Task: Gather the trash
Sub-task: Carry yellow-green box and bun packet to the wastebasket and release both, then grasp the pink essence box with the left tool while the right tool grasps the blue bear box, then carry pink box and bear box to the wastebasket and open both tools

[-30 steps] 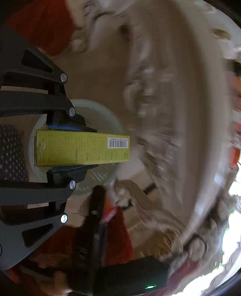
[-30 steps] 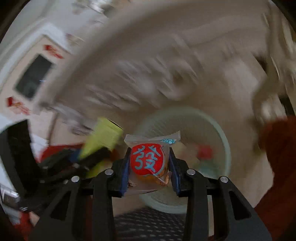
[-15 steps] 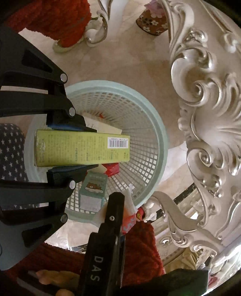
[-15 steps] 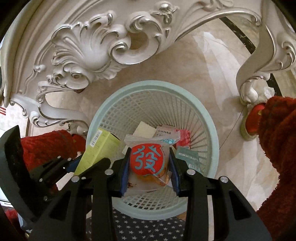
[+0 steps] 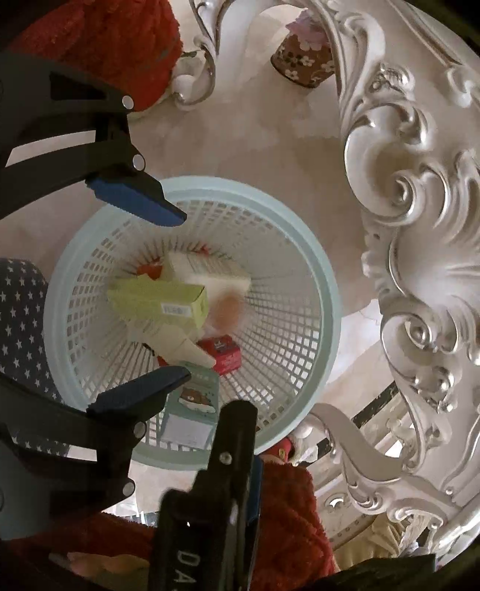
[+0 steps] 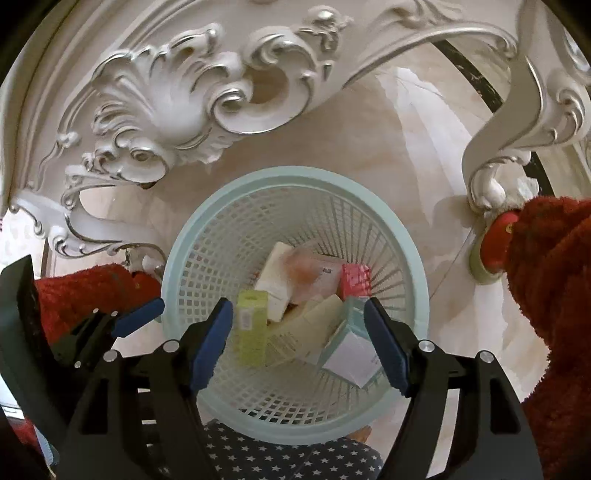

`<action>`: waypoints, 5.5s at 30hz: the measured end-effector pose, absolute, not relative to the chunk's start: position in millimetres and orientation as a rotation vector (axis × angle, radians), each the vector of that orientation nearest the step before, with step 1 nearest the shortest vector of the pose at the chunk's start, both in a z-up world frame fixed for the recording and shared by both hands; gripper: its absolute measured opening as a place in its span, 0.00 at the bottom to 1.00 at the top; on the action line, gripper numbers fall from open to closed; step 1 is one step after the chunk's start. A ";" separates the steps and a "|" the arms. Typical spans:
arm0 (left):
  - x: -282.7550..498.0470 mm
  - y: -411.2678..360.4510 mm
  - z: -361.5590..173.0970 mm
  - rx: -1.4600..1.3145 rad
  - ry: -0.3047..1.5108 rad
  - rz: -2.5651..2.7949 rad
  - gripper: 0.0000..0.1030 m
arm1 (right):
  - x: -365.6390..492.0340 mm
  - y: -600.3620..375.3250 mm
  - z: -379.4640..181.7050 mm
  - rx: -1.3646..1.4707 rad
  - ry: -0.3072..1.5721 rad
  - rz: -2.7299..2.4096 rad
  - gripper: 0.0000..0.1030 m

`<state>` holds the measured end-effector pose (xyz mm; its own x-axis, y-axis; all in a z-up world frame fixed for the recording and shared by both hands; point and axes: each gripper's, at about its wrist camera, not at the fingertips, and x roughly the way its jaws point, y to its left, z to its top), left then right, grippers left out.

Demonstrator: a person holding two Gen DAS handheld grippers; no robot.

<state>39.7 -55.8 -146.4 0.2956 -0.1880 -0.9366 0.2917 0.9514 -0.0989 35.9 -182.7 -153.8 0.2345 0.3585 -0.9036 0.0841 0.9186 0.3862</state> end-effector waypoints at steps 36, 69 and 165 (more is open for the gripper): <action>192.0 46.7 150.2 -0.092 0.659 -0.054 0.89 | 159.2 -199.9 107.1 0.208 0.676 0.289 0.84; 603.4 51.2 73.0 -0.416 1.071 0.191 0.90 | 516.0 -114.4 38.6 0.093 0.959 0.254 0.83; 37.2 -49.2 -144.4 0.084 1.253 -0.338 0.73 | 5.8 -186.7 -141.0 0.426 1.346 0.253 0.69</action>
